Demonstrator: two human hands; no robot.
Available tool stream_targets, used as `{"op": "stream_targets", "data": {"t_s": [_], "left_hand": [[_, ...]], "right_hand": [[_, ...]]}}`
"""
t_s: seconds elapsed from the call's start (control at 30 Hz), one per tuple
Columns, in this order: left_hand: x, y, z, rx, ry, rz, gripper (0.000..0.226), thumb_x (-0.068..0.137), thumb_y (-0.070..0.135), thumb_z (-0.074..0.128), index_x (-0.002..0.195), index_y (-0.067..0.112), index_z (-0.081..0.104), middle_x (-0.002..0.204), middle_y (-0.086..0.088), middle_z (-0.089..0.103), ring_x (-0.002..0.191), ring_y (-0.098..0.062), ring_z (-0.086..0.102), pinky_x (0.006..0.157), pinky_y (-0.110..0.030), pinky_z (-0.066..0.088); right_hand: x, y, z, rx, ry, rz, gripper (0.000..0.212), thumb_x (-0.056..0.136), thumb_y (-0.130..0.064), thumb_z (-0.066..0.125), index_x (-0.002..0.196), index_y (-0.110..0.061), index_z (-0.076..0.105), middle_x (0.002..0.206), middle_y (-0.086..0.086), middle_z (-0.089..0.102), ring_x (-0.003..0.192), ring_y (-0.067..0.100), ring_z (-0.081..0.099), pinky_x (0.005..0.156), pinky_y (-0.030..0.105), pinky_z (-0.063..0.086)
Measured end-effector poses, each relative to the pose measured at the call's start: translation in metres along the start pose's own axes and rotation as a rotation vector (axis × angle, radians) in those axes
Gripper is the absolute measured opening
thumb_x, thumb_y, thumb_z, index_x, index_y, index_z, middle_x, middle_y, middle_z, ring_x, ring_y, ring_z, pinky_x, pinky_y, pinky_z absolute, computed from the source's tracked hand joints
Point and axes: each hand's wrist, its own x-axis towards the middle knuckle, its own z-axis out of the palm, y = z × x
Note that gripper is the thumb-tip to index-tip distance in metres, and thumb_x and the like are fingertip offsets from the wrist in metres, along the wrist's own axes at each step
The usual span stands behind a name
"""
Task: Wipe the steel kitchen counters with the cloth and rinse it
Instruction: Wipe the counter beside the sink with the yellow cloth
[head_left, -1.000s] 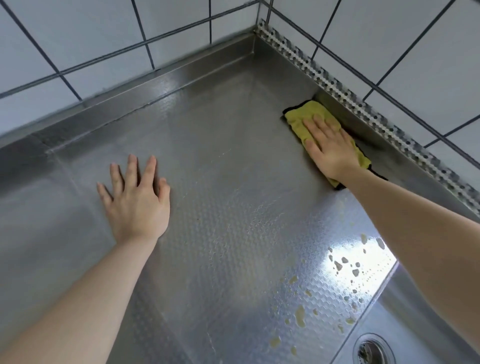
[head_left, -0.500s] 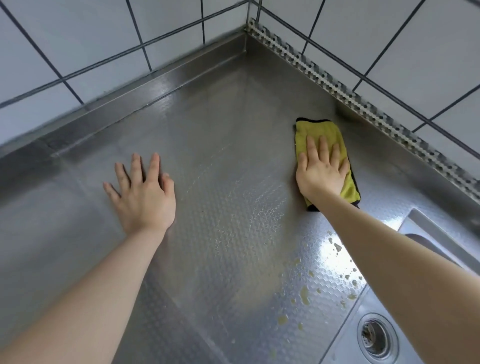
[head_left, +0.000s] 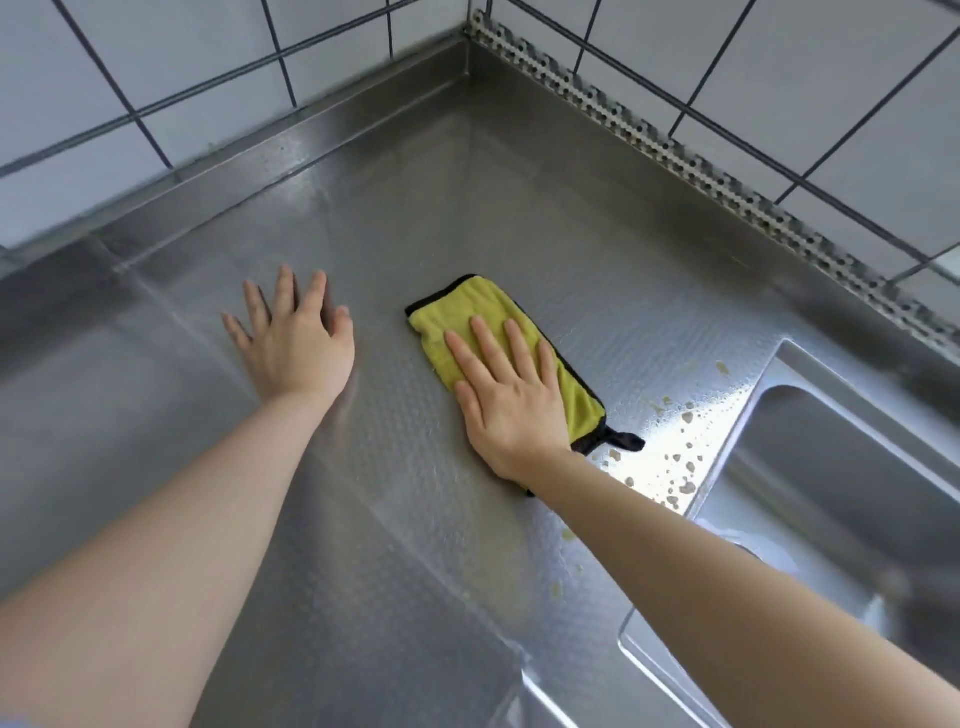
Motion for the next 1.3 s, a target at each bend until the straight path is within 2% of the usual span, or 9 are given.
{"op": "stream_targets", "data": {"t_s": [0.13,0.23,0.3,0.5,0.63,0.77,0.97,1.17,1.3], "left_hand": [[-0.02,-0.009,0.003,0.067,-0.008,0.092,0.054,0.096,0.046,0.035,0.148,0.033,0.033,0.16,-0.001,0.022,0.148,-0.031,0.009,0.119,-0.053,0.005],[-0.036,-0.008,0.006,0.088,-0.026,0.107,0.057,0.094,0.052,0.033,0.149,0.034,0.03,0.161,0.0,0.019,0.149,-0.03,0.008,0.118,-0.052,0.004],[-0.046,-0.005,0.007,0.099,-0.027,0.098,0.059,0.095,0.052,0.032,0.15,0.034,0.028,0.162,0.0,0.018,0.149,-0.03,0.006,0.118,-0.053,0.003],[-0.056,-0.003,0.014,0.171,0.004,0.088,0.061,0.094,0.053,0.022,0.152,0.034,0.023,0.162,0.001,0.018,0.149,-0.031,0.008,0.118,-0.053,0.006],[-0.055,-0.004,0.016,0.174,0.011,0.093,0.06,0.094,0.054,0.02,0.151,0.035,0.023,0.161,0.001,0.019,0.148,-0.031,0.009,0.118,-0.054,0.007],[-0.054,-0.004,0.016,0.169,0.013,0.081,0.057,0.095,0.052,0.023,0.15,0.037,0.024,0.161,0.002,0.019,0.149,-0.031,0.009,0.117,-0.054,0.008],[-0.047,-0.007,0.006,0.108,-0.087,0.082,0.056,0.096,0.054,0.03,0.15,0.041,0.023,0.162,0.009,0.013,0.15,-0.024,0.004,0.118,-0.05,0.004],[-0.036,-0.018,-0.011,0.018,-0.271,0.123,0.057,0.096,0.052,0.038,0.15,0.043,0.021,0.163,0.01,0.004,0.15,-0.021,-0.005,0.119,-0.048,-0.001],[-0.042,-0.019,-0.012,0.052,-0.252,0.149,0.057,0.097,0.054,0.035,0.151,0.043,0.019,0.163,0.009,0.004,0.15,-0.022,-0.004,0.119,-0.047,-0.001]], "right_hand": [[-0.037,-0.007,0.006,-0.017,-0.014,-0.12,0.052,0.102,-0.047,0.016,0.154,-0.04,0.008,0.164,-0.009,0.007,0.152,0.026,-0.001,0.121,0.051,-0.002],[-0.052,0.012,0.005,-0.039,-0.061,-0.275,0.052,0.103,-0.046,0.015,0.154,-0.042,0.006,0.164,-0.01,0.007,0.152,0.022,-0.001,0.121,0.048,-0.004],[-0.043,0.031,-0.001,-0.061,-0.057,-0.299,0.052,0.103,-0.044,0.017,0.153,-0.043,0.008,0.164,-0.012,0.008,0.152,0.018,0.001,0.122,0.046,-0.002],[0.004,0.081,-0.011,-0.008,0.045,0.079,0.051,0.102,-0.046,0.014,0.153,-0.045,0.009,0.164,-0.012,0.007,0.151,0.017,0.001,0.122,0.045,-0.001],[-0.003,0.06,-0.003,-0.001,0.04,0.115,0.054,0.1,-0.049,0.01,0.154,-0.041,0.005,0.164,-0.008,0.004,0.151,0.024,-0.003,0.121,0.051,-0.002],[-0.037,0.028,0.002,-0.029,-0.004,-0.068,0.057,0.1,-0.05,0.008,0.155,-0.037,0.005,0.165,-0.005,0.005,0.151,0.029,-0.002,0.12,0.054,-0.002],[-0.076,-0.007,0.009,-0.05,-0.058,-0.282,0.054,0.102,-0.047,0.015,0.155,-0.037,0.009,0.164,-0.006,0.009,0.151,0.031,0.002,0.119,0.057,0.001],[-0.083,-0.021,0.009,-0.112,-0.131,-0.556,0.053,0.103,-0.046,0.018,0.154,-0.04,0.005,0.164,-0.009,0.003,0.151,0.031,-0.005,0.118,0.057,-0.006],[-0.103,-0.015,0.008,-0.108,-0.153,-0.666,0.052,0.104,-0.044,0.019,0.154,-0.04,0.005,0.164,-0.01,0.003,0.151,0.029,-0.008,0.118,0.057,-0.004]]}}
